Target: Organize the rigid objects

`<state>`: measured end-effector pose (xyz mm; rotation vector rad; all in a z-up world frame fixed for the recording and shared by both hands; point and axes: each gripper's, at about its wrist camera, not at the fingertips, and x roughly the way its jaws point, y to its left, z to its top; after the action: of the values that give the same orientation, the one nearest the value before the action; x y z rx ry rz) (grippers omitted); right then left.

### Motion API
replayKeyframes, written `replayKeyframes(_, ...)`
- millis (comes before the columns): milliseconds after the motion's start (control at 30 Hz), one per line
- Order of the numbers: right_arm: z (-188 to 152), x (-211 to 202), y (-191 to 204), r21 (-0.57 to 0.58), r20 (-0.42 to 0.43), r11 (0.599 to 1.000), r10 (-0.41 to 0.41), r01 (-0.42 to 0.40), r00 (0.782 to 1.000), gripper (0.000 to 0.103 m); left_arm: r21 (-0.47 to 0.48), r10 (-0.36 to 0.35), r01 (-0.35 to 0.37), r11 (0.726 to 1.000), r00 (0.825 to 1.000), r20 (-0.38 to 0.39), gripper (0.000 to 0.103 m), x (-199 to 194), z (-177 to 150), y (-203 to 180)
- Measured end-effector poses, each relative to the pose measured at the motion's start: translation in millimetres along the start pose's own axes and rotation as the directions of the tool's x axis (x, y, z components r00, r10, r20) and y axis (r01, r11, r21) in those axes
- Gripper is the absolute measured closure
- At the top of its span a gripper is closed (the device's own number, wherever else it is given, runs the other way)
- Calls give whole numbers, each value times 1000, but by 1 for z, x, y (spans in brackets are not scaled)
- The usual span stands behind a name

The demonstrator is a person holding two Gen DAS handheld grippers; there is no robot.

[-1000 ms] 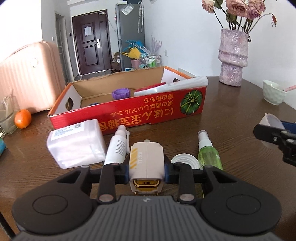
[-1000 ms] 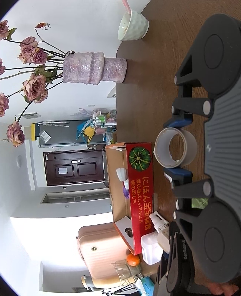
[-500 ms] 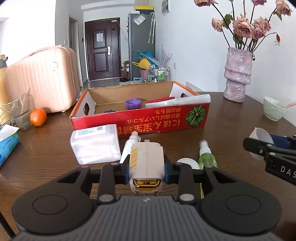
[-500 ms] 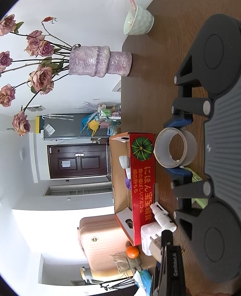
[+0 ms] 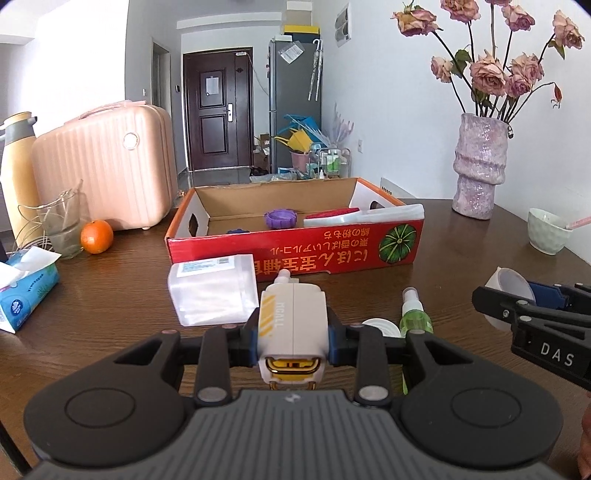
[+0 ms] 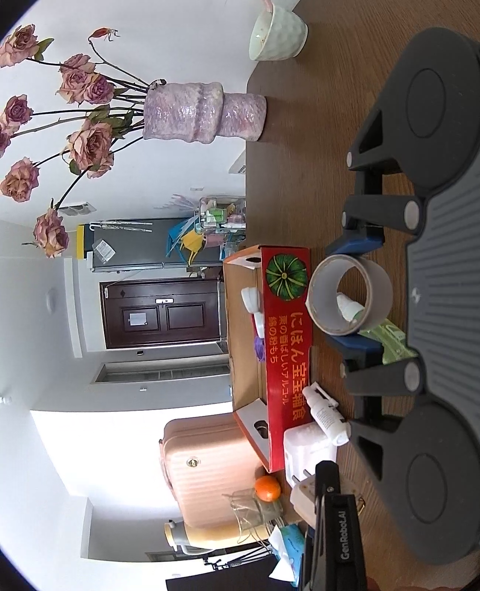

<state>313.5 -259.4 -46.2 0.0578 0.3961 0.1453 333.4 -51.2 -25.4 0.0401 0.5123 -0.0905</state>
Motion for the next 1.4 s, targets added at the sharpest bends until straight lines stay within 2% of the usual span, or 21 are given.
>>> replayKeyframes(667,6,-6,31,-10,16,999,39,-39,999,61,-48,13,-10,999,999,46,70,-25,6,20)
replayKeyframes(1400,44,18,53,-37,64,998,49,-47,997,61,-62,26,-22,998,997,79,70,-7,44,32)
